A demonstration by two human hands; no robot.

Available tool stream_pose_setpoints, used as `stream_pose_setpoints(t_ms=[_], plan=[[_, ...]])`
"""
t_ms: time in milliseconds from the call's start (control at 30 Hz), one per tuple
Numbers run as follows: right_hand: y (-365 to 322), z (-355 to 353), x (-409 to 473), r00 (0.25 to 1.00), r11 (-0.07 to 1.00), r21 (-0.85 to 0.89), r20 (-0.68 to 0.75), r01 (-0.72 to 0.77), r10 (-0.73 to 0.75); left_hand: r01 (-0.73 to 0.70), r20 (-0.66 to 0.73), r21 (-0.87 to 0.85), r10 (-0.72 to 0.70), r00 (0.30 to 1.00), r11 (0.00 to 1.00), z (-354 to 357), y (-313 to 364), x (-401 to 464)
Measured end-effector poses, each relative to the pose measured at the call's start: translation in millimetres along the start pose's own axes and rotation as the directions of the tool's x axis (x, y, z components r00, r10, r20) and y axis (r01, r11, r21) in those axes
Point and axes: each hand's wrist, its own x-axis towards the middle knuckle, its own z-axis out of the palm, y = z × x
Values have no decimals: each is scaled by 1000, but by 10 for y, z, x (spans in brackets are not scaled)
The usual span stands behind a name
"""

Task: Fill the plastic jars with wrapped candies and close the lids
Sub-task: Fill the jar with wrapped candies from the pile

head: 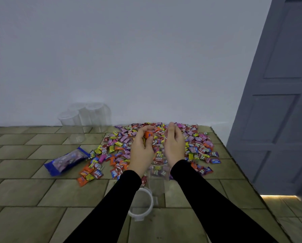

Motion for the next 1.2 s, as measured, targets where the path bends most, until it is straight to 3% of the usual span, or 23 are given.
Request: stream_pose_setpoints(t_ms=[300,533,933,1200], plan=[[27,32,22,999,999,-40,-33,-22,20,5,12,-47,-4,1000,999,-11,6,-12],[16,29,20,999,997,-70,-35,-17,14,95,36,-263,-88,995,960,-1,-17,-45],[-7,14,-11,999,996,-79,-23,-30,28,80,12,-476,-84,996,876,27,-28,-117],[-17,3,-53,1000,995,-101,16,1,0,35,-41,-368,-54,998,929,42,-124,-236]])
